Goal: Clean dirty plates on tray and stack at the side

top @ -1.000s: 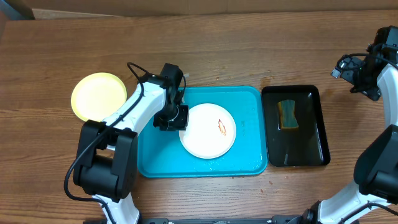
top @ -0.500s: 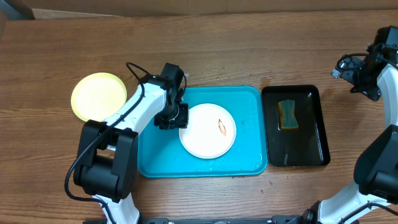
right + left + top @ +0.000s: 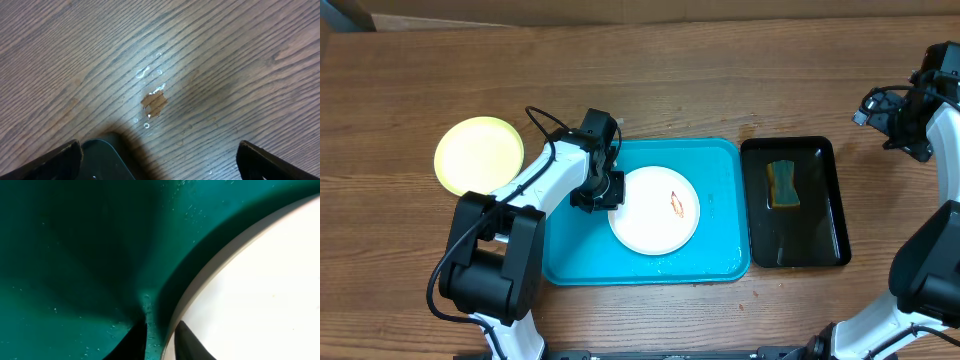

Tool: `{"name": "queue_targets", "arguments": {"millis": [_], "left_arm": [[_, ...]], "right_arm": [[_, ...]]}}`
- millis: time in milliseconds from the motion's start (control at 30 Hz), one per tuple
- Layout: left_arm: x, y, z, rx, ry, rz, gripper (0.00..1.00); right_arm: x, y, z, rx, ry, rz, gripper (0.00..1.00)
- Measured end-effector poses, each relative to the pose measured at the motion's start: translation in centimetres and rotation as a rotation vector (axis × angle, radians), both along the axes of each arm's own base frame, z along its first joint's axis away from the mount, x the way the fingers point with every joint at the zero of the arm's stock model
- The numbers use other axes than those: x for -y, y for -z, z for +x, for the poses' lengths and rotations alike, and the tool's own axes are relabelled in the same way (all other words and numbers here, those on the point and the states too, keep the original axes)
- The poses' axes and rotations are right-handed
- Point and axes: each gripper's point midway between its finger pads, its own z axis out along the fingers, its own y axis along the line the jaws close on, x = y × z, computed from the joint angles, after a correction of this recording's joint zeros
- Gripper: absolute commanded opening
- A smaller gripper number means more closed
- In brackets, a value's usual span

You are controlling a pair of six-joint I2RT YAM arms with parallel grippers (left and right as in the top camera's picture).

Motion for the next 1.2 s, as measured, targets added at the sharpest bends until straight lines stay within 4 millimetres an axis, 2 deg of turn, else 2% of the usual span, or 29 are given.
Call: {"name": "queue_targets", "arguments": {"millis": [133,333,433,600,833,1067,1200], "left_arm": [[0.0,0.0,0.0,0.0,0.0,0.002,0.14],[0.1,0.0,0.0,-0.002,0.0,-0.005,0.15],[0.2,0.0,-0.1,-0.004,0.0,-0.01,0.08],[0.9,-0.2,-0.3,-0.012,0.034,-0.054,0.08],[1.3,-0.3,-0.4,-0.015,0.059,-0.081,0.14],[1.3,-0.3,-0.5,-0.018,0.059,-0.086,0.11],[1.3,-0.4,-0.6,-0.024,0.059,-0.085,0.11]], "right_arm": [[0.3,-0.6,1.4,0.061,-0.004,-0.012,1.0],[0.0,-0.7,1.8,0.081,-0.012,0.003,1.0],[-0.8,-0.7,1.9,0.09,-0.029,0.049,1.0],[-3.7,0.1,0.1,0.023,-0.065,0.196,1.0],[-4.9,0.3,-1.0,-0.018,-0.074,0.262,1.0],[-6.3,0.9,-3.5,-0.127,-0.072,0.31,1.0],[-7.7,1.0,-4.0,-0.167,-0.1,0.308,1.0]]}}
